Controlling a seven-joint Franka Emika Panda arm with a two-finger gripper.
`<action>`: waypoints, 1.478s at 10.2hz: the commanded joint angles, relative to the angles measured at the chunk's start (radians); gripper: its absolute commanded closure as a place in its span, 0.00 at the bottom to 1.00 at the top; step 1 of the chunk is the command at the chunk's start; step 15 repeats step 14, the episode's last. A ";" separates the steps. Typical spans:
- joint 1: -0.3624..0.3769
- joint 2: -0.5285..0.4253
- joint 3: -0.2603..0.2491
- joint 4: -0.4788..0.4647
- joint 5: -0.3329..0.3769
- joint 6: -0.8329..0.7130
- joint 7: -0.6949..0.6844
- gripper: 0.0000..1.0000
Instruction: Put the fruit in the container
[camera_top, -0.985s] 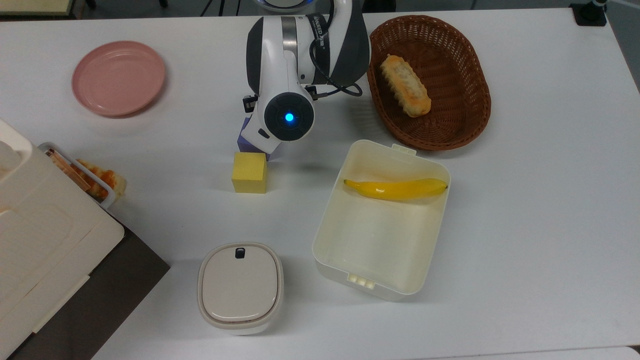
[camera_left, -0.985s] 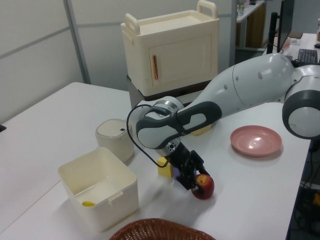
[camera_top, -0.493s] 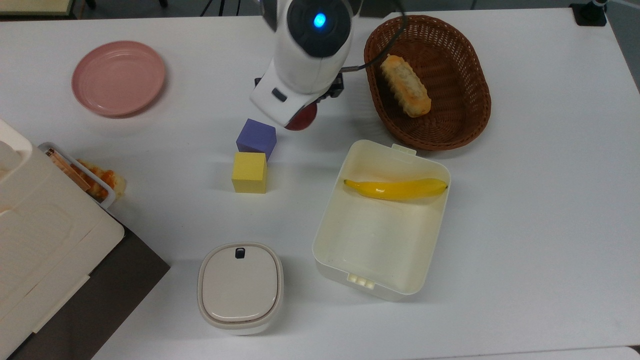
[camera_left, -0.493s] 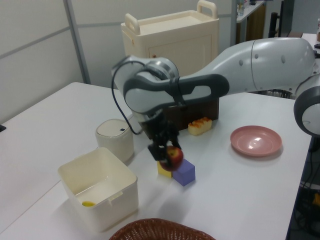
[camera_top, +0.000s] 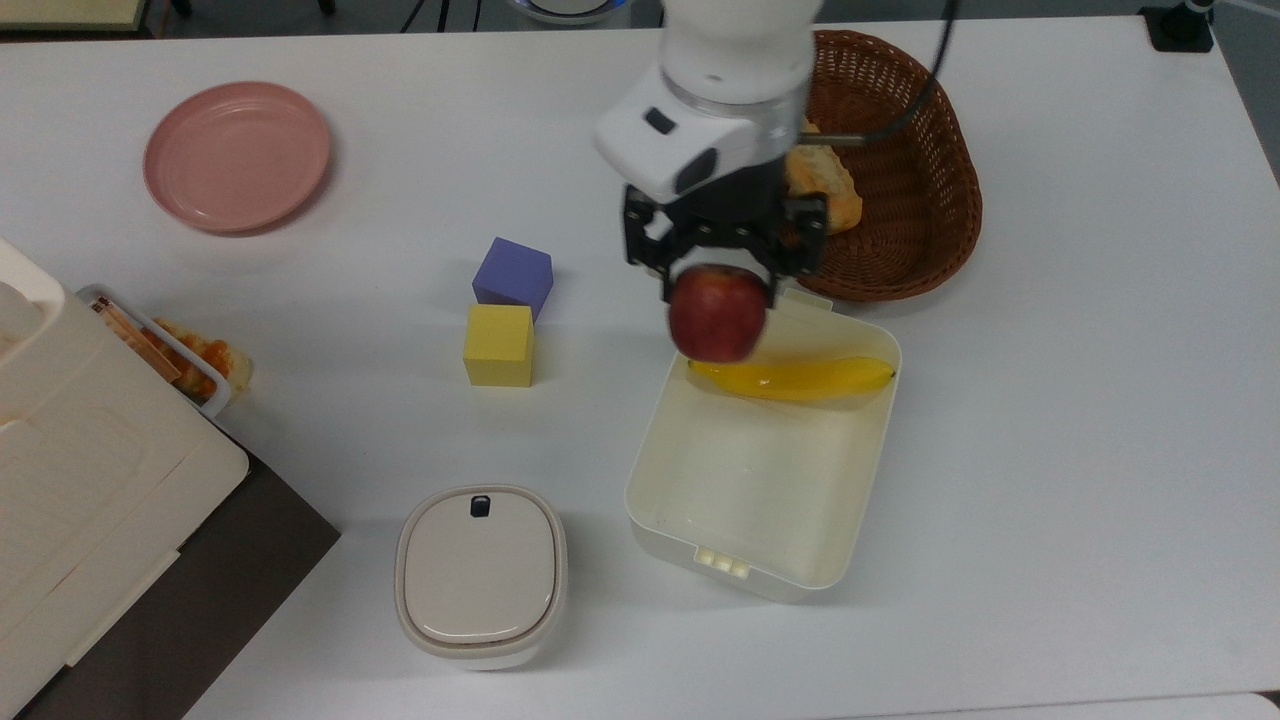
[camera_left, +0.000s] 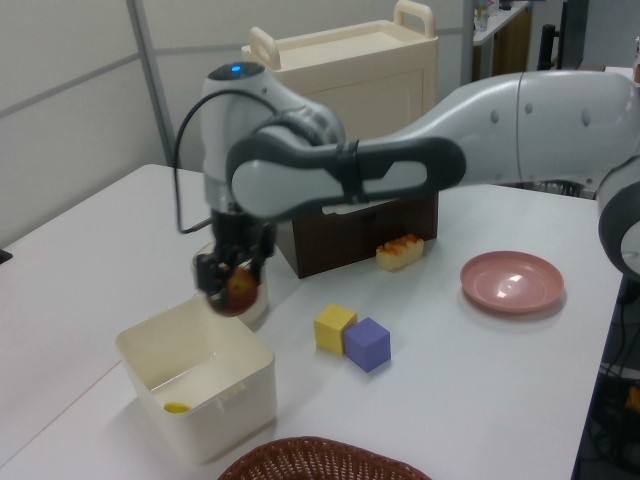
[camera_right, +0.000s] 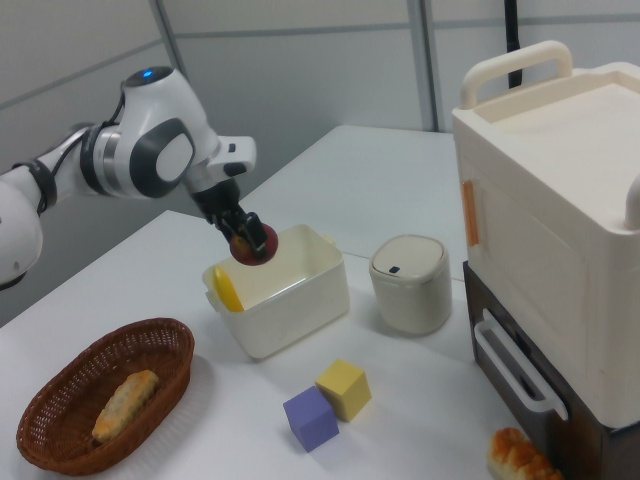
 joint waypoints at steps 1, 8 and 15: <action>0.064 0.023 -0.008 -0.043 0.006 0.111 0.060 0.01; -0.118 -0.150 -0.020 -0.031 0.015 -0.297 -0.205 0.00; -0.241 -0.157 -0.025 -0.040 -0.020 -0.340 -0.395 0.00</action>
